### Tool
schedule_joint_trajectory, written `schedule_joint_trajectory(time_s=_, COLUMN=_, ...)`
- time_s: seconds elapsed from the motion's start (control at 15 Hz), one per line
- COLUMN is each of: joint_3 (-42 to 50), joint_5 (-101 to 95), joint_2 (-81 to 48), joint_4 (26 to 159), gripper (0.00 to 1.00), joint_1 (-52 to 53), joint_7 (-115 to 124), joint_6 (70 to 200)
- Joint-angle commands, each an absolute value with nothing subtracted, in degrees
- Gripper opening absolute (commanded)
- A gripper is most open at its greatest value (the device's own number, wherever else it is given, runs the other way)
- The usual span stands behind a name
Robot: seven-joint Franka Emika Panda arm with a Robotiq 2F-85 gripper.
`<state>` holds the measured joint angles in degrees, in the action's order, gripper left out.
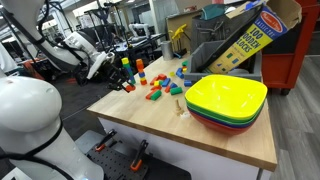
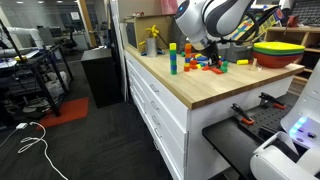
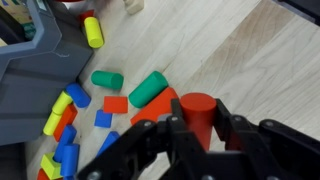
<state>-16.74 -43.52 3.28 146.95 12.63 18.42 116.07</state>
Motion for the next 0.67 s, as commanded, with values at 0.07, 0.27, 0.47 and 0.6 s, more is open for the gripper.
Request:
schedule_joint_trajectory(time_s=0.07, joint_3=-15.98, joint_5=-42.69, joint_2=2.08, joint_4=145.32, gripper=0.09, joint_1=13.17, joint_7=18.93, joint_6=116.14)
schedule_joint_trajectory(time_s=0.27, joint_3=-16.55, joint_5=-29.51, joint_2=2.61, joint_4=145.54, gripper=0.09, joint_1=14.26, joint_7=18.04, joint_6=119.50)
schedule_joint_trajectory(time_s=0.47, joint_3=-16.03, joint_5=-16.71, joint_2=4.30, joint_4=145.53, gripper=0.09, joint_1=14.42, joint_7=15.34, joint_6=120.82)
schedule_joint_trajectory(time_s=0.6, joint_3=-15.22, joint_5=-8.78, joint_2=5.57, joint_4=145.16, gripper=0.09, joint_1=14.10, joint_7=12.94, joint_6=120.22)
